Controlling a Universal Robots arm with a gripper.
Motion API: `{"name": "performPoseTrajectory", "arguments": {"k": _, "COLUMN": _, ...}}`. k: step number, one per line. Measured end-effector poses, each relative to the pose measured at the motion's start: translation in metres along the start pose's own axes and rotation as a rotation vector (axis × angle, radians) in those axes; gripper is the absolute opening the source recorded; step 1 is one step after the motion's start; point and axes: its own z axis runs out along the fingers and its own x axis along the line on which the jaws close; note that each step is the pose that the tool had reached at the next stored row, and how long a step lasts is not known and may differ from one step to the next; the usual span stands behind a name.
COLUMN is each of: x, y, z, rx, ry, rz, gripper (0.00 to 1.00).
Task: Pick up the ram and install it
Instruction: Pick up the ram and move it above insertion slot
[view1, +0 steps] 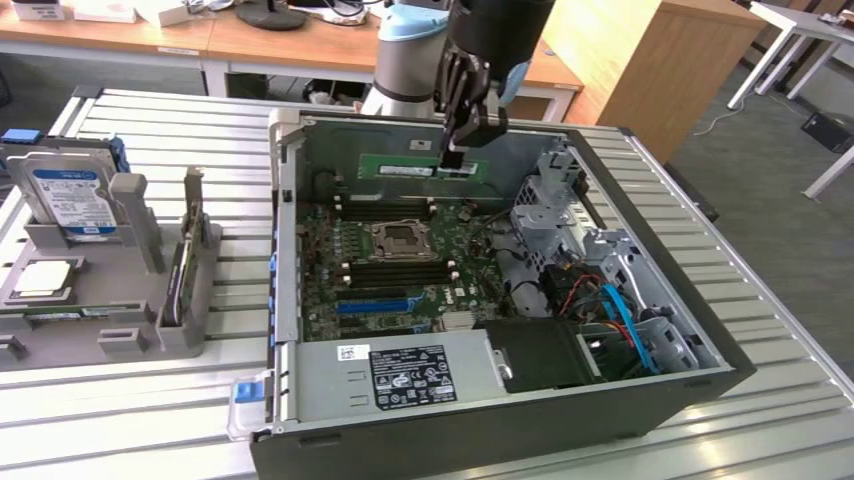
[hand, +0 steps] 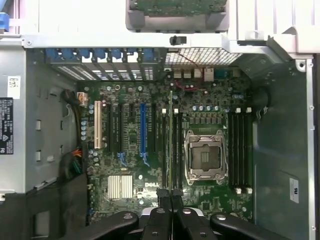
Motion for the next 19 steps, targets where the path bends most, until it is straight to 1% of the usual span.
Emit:
{"name": "performPoseTrajectory", "arguments": {"k": 2, "x": -0.006, "y": 0.0002, "z": 0.0007, "rx": 0.0000, "ry": -0.0001, "rz": 0.001, "gripper": 0.12}}
{"name": "performPoseTrajectory", "arguments": {"k": 4, "x": -0.008, "y": 0.0002, "z": 0.0009, "rx": 0.0000, "ry": 0.0001, "rz": 0.001, "gripper": 0.12}}
{"name": "performPoseTrajectory", "arguments": {"k": 10, "x": -0.008, "y": 0.0002, "z": 0.0020, "rx": 0.0001, "ry": -0.0003, "rz": 0.001, "gripper": 0.12}}
{"name": "performPoseTrajectory", "arguments": {"k": 19, "x": -0.008, "y": -0.0003, "z": 0.0176, "rx": 0.0002, "ry": 0.0001, "rz": 0.001, "gripper": 0.12}}
